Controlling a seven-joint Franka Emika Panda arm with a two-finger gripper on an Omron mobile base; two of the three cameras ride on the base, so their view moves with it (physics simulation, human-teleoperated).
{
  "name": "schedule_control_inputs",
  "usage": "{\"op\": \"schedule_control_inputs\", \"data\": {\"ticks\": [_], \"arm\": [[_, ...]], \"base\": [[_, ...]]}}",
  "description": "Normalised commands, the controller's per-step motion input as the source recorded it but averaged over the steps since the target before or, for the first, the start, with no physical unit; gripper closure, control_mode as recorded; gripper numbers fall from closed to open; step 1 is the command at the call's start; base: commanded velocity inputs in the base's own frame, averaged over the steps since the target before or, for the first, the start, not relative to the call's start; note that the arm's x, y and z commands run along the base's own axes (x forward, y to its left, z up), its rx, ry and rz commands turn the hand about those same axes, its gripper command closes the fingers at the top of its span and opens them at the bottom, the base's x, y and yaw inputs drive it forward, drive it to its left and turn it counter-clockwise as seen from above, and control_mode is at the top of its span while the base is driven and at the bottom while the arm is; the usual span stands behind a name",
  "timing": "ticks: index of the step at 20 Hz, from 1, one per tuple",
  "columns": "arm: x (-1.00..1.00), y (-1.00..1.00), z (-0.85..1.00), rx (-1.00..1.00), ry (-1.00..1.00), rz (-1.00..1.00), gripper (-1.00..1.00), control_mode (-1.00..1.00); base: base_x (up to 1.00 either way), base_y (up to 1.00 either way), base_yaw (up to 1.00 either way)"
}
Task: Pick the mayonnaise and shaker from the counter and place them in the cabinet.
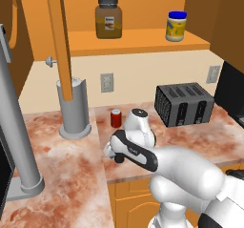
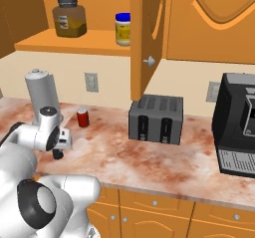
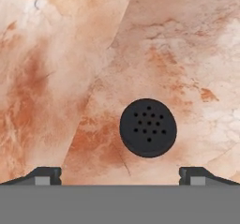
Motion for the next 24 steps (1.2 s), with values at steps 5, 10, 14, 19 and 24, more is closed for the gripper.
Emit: {"op": "schedule_control_inputs", "data": {"ticks": [5,10,14,19,24], "arm": [[0.05,-0.04,0.0,-0.03,0.0,0.0,-1.0,-1.0],[0.18,-0.15,0.0,0.0,0.0,0.0,-1.0,-1.0],[0.19,-0.07,-0.03,0.0,0.0,0.0,-1.0,-1.0],[0.07,0.03,-0.16,0.0,0.0,0.0,-1.0,-1.0],[0.0,0.17,-0.27,0.0,0.0,0.0,-1.0,-1.0]], "base": [[0.0,0.0,0.0],[0.0,0.0,0.0],[0.0,0.0,0.0],[0.0,0.0,0.0],[0.0,0.0,0.0]]}}
